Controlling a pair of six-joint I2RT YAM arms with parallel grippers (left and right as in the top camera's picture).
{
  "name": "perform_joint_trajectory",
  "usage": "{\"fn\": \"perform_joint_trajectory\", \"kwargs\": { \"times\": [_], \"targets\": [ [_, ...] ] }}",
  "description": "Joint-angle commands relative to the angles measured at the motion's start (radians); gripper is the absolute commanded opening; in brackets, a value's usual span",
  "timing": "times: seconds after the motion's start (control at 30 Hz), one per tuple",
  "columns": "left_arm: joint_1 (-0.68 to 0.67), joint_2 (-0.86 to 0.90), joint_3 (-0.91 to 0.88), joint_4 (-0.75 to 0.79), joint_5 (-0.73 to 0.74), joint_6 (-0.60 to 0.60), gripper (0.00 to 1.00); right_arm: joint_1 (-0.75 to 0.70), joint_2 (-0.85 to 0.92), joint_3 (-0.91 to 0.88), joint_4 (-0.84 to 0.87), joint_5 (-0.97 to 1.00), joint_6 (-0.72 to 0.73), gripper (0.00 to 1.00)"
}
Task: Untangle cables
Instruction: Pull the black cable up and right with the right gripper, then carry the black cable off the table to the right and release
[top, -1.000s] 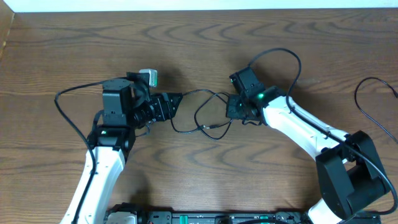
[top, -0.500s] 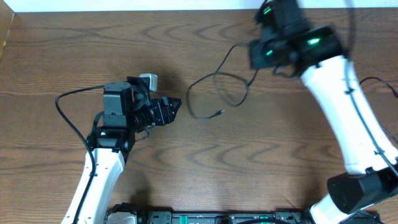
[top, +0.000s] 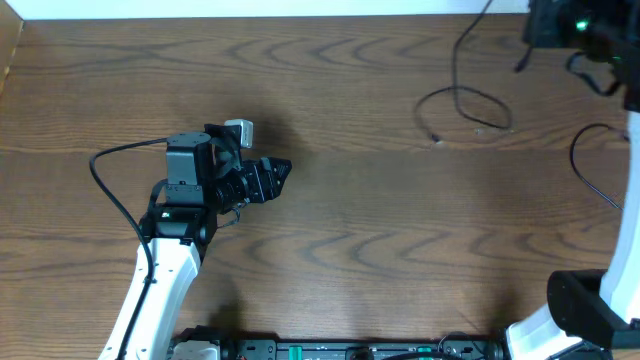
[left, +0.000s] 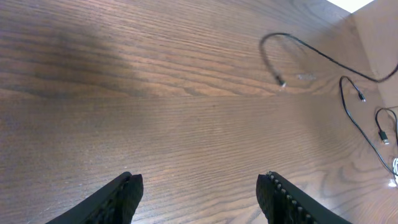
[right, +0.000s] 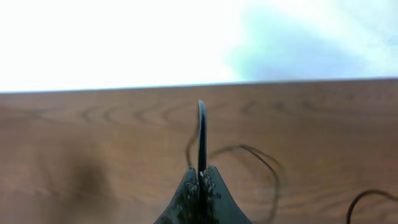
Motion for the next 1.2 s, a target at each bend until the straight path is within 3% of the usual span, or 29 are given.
{"fn": "perform_joint_trajectory", "kwargs": {
  "times": [0.0, 0.37, 0.8, 1.17],
  "targets": [
    [0.003, -0.007, -0.003, -0.009, -0.005, 0.013, 0.64, -0.028, -0.011, 0.032, 0.008, -0.03, -0.019, 0.01],
    [0.003, -0.007, -0.003, -0.028, -0.005, 0.024, 0.64, -0.168, 0.073, 0.032, -0.035, 0.03, -0.067, 0.01],
    [0.003, -0.007, -0.003, -0.028, -0.006, 0.024, 0.64, -0.365, 0.438, 0.032, -0.012, 0.02, -0.075, 0.01],
    [0.003, -0.007, -0.003, -0.023, -0.005, 0.023, 0.64, -0.364, 0.728, 0.031, -0.152, 0.01, -0.005, 0.01]
  ]
}}
